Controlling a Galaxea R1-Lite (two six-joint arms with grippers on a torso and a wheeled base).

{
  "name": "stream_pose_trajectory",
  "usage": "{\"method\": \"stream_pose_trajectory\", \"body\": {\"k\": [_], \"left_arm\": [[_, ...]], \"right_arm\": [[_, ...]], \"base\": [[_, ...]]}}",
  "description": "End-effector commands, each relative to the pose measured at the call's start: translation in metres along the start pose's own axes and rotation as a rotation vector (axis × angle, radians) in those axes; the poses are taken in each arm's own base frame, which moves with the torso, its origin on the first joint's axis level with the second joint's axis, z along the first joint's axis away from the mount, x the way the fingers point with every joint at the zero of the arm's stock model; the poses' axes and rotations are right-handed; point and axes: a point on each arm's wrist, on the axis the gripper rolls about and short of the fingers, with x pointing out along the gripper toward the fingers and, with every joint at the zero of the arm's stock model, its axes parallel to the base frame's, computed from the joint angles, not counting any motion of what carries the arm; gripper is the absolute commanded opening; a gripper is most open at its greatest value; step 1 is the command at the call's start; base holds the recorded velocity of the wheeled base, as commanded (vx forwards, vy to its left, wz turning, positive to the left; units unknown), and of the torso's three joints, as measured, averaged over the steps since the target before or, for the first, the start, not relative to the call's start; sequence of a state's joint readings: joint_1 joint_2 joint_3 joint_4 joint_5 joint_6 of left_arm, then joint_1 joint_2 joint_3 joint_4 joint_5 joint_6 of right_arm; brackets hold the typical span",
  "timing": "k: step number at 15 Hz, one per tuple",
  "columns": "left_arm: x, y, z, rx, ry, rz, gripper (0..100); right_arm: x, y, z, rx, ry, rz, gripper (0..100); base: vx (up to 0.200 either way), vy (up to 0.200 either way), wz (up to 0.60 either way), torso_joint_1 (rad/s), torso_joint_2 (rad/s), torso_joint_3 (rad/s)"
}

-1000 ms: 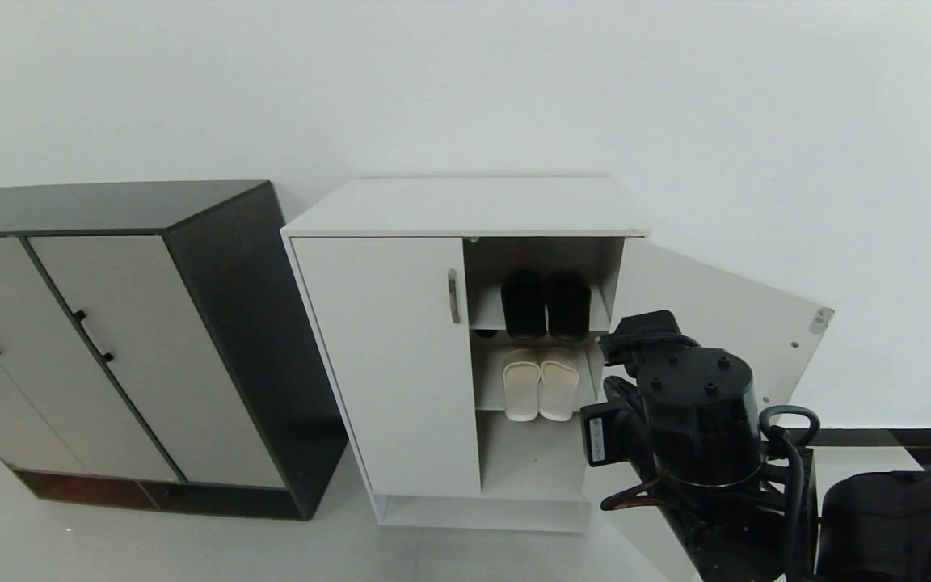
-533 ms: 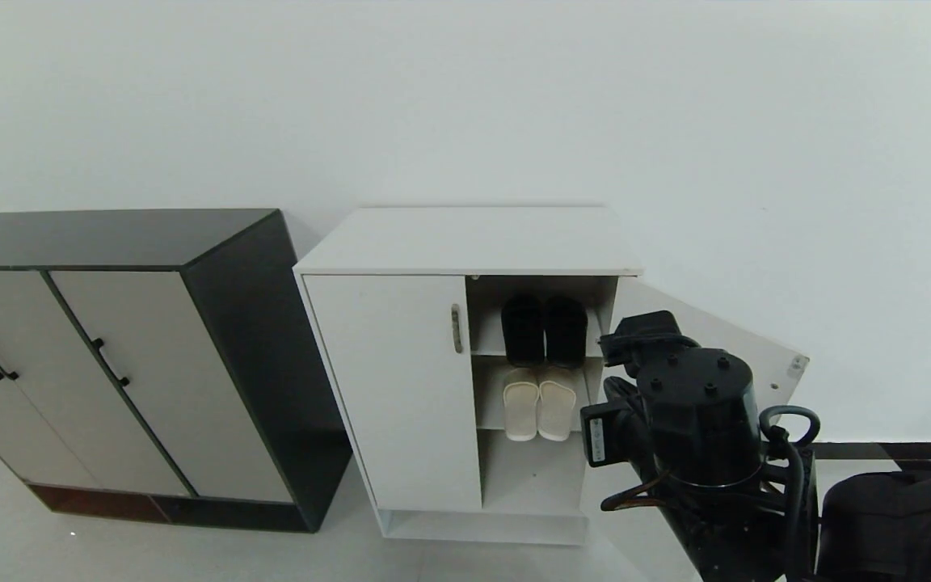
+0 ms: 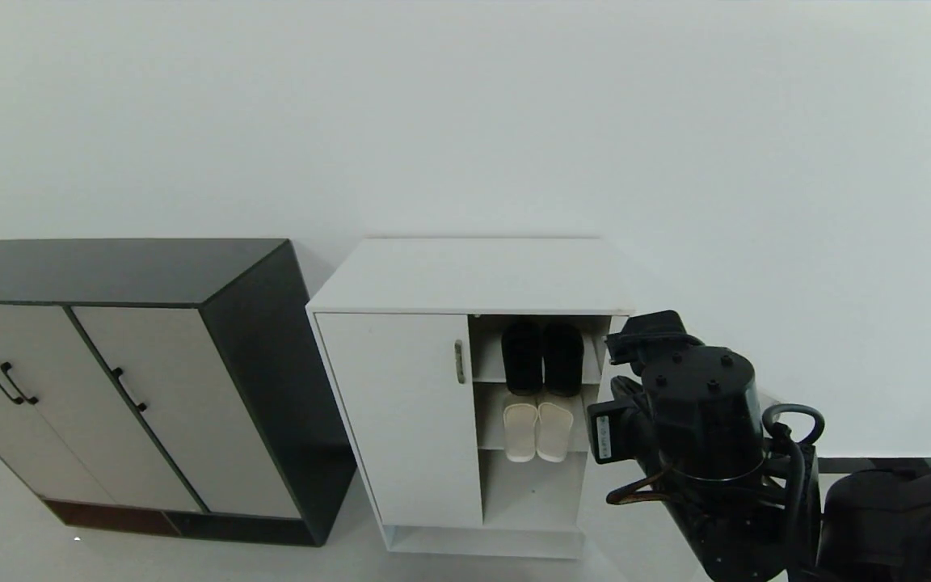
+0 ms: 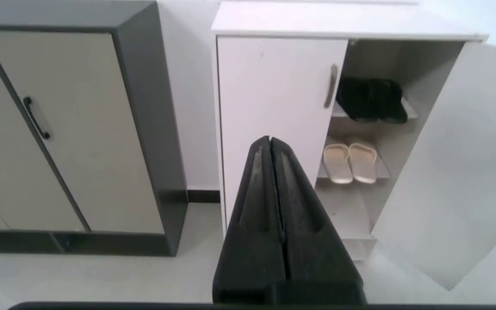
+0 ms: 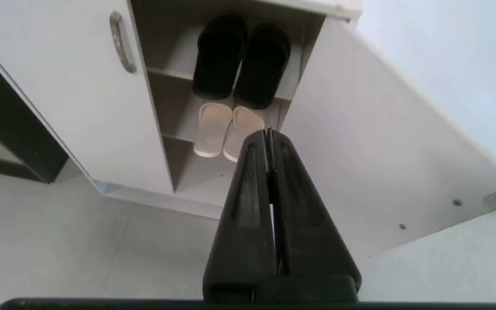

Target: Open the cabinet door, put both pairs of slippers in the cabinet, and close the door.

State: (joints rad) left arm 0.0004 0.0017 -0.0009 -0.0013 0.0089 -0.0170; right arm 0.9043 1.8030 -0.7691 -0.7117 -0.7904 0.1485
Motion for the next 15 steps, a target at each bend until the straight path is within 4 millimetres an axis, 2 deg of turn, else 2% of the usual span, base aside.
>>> {"method": "stream_pose_trajectory", "body": {"k": [1, 4, 11, 13, 15], "left_arm": [[0.000, 0.000, 0.000, 0.000, 0.000, 0.001, 0], [0.000, 0.000, 0.000, 0.000, 0.002, 0.001, 0], [0.000, 0.000, 0.000, 0.000, -0.001, 0.001, 0], [0.000, 0.000, 0.000, 0.000, 0.000, 0.001, 0], [0.000, 0.000, 0.000, 0.000, -0.001, 0.001, 0]], "right_arm": [[0.000, 0.000, -0.001, -0.004, 0.003, -0.001, 0], [0.000, -0.001, -0.004, -0.014, 0.010, -0.002, 0], [0.005, -0.006, -0.003, -0.010, 0.012, -0.019, 0], [0.011, -0.011, -0.004, -0.014, 0.018, -0.044, 0], [0.032, -0.023, -0.004, -0.009, 0.026, -0.090, 0]], "base": [[0.000, 0.000, 0.00, 0.232, -0.51, -0.271], [0.000, 0.000, 0.00, 0.180, -0.39, -0.211], [0.000, 0.000, -0.60, 0.015, -0.03, -0.013], [0.000, 0.000, -0.30, 0.013, 0.00, -0.001], [0.000, 0.000, 0.00, 0.000, 0.00, 0.000]]}}
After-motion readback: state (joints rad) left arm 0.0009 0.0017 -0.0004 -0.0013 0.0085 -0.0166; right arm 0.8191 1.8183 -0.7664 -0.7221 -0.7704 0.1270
